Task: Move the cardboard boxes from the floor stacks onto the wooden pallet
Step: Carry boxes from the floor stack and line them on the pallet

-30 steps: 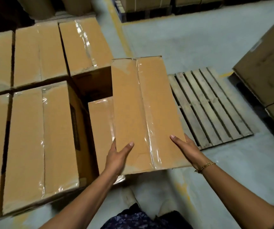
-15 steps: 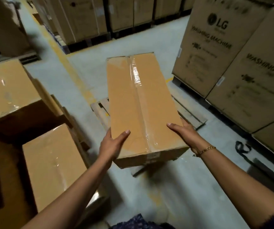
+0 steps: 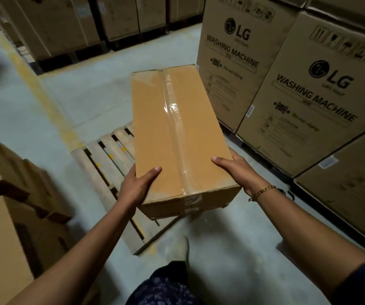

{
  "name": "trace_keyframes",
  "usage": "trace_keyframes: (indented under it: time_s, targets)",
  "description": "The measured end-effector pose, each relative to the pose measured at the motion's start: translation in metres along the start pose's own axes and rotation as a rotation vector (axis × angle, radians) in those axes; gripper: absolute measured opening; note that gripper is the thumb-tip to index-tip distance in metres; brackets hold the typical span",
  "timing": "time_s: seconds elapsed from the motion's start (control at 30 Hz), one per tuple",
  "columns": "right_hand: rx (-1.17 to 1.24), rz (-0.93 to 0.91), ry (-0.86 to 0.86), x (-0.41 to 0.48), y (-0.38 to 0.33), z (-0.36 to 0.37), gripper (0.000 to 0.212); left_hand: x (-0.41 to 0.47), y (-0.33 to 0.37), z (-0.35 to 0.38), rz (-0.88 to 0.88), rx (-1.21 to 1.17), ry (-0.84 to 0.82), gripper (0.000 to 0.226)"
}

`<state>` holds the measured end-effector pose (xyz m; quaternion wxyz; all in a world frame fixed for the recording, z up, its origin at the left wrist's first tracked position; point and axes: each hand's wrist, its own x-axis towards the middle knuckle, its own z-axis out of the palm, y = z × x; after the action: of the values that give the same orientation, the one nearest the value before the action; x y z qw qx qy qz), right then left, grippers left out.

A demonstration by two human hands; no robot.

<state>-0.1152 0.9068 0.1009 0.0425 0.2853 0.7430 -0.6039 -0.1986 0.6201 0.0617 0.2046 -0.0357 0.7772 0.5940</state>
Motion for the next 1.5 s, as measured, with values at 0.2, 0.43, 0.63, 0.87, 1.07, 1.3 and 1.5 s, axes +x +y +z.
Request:
trace_keyframes:
  time_s: [0.2,0.43,0.63,0.87,1.07,1.3,1.5]
  targets:
    - [0.0,0.006,-0.018,0.094,-0.001,-0.063,0.06,0.073,0.022,0.079,-0.031,-0.022,-0.004,0.083]
    - [-0.025,0.035,-0.054,0.187,-0.014,-0.14,0.056,0.138,0.062,0.161,-0.108,-0.041,0.004,0.082]
    - [-0.052,0.045,-0.112,0.264,-0.016,-0.2,0.057,0.186,0.09,0.228,-0.132,-0.045,0.06,0.082]
    - [-0.112,0.012,-0.24,0.383,-0.01,-0.284,0.052,0.241,0.115,0.338,-0.176,-0.068,0.205,0.077]
    - [-0.171,0.0,-0.374,0.467,-0.015,-0.344,0.055,0.276,0.135,0.415,-0.252,-0.08,0.324,0.092]
    - [-0.233,-0.013,-0.482,0.537,-0.036,-0.348,0.056,0.32,0.148,0.442,-0.287,-0.12,0.418,0.065]
    - [-0.208,-0.014,-0.513,0.588,-0.05,-0.326,0.04,0.37,0.148,0.425,-0.284,-0.133,0.438,0.072]
